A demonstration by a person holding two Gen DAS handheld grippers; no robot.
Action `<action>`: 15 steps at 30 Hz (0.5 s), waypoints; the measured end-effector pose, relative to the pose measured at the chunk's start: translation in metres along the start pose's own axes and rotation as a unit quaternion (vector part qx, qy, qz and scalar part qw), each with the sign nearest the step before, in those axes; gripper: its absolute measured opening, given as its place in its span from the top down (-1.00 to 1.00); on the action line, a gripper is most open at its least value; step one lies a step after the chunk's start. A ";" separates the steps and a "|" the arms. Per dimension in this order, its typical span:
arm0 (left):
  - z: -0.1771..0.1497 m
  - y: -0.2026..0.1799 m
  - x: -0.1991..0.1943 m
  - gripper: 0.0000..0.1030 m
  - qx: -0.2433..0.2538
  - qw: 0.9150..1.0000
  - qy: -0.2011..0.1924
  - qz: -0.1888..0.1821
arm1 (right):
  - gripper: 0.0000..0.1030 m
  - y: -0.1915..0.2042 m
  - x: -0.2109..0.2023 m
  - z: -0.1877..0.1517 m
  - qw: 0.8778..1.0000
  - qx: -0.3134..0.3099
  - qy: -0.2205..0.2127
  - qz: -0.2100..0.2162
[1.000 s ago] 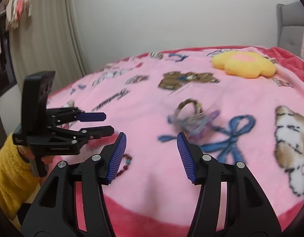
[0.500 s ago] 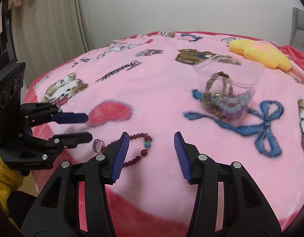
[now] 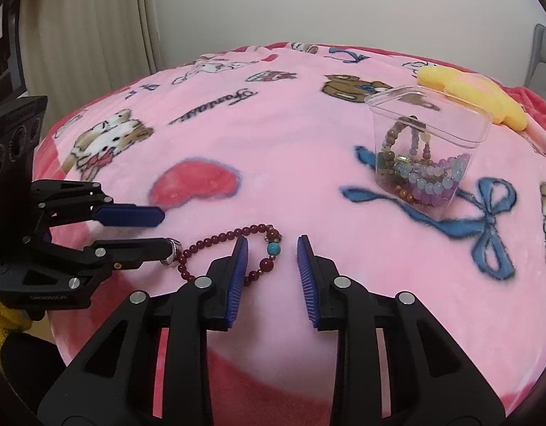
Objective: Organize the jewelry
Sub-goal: 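Grasp the silver ring with left tool while right tool grasps dark red bracelet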
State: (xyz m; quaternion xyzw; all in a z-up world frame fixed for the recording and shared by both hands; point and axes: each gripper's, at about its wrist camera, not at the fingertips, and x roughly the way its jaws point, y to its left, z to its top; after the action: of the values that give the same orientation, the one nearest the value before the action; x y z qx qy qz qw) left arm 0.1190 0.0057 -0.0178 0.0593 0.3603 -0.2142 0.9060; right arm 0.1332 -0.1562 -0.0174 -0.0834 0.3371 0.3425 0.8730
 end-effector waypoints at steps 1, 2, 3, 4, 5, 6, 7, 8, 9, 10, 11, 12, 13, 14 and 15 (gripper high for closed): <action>0.000 -0.002 0.001 0.51 0.002 1.000 0.000 0.000 | 0.52 0.001 0.000 0.000 1.000 -0.002 0.000 -0.002; -0.001 -0.003 0.001 0.54 0.003 1.000 0.001 -0.001 | 0.55 0.001 0.001 0.000 1.000 -0.002 0.001 -0.004; -0.001 -0.004 0.002 0.64 0.003 1.000 0.002 -0.001 | 0.57 0.002 0.002 0.000 1.000 -0.003 0.003 -0.006; -0.002 -0.004 0.002 0.72 0.003 1.000 0.002 -0.002 | 0.58 0.002 0.002 0.000 1.000 -0.005 0.003 -0.008; -0.002 -0.006 0.003 0.75 0.002 1.000 0.003 -0.006 | 0.60 0.003 0.003 -0.001 1.000 -0.007 0.004 -0.008; -0.003 -0.007 0.003 0.82 0.004 1.000 0.003 -0.008 | 0.62 0.004 0.003 -0.001 1.000 -0.010 0.006 -0.009; -0.003 -0.009 0.003 0.83 0.007 1.000 0.003 -0.007 | 0.66 0.005 0.003 -0.001 1.000 -0.012 0.007 -0.012; -0.004 -0.010 0.004 0.83 0.010 1.000 0.002 -0.005 | 0.70 0.006 0.004 -0.002 1.000 -0.015 0.009 -0.014; -0.005 -0.013 0.004 0.83 0.017 1.000 0.002 -0.003 | 0.71 0.007 0.004 -0.002 1.000 -0.018 0.008 -0.015; -0.005 -0.014 0.004 0.84 0.021 1.000 0.002 -0.002 | 0.75 0.008 0.003 -0.002 1.000 -0.019 0.007 -0.017; -0.005 -0.015 0.004 0.84 0.022 1.000 0.001 -0.001 | 0.81 0.008 0.003 -0.003 1.000 -0.021 0.006 -0.018; -0.006 -0.016 0.004 0.84 0.020 1.000 0.001 -0.004 | 0.84 0.008 0.003 -0.003 1.000 -0.021 0.004 -0.017; -0.006 -0.016 0.004 0.84 0.018 1.000 0.001 -0.006 | 0.85 0.009 0.002 -0.003 1.000 -0.021 0.003 -0.016; -0.006 -0.016 0.003 0.84 0.015 1.000 0.001 -0.008 | 0.85 0.008 0.002 -0.003 1.000 -0.021 0.002 -0.016; -0.006 -0.016 0.003 0.84 0.011 1.000 0.001 -0.011 | 0.85 0.008 0.002 -0.003 1.000 -0.020 0.001 -0.015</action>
State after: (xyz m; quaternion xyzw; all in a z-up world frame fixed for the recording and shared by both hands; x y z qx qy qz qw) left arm 0.1104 -0.0080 -0.0237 0.0658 0.3591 -0.2282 0.9026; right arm 0.1269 -0.1503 -0.0205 -0.1064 0.3298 0.3363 0.8757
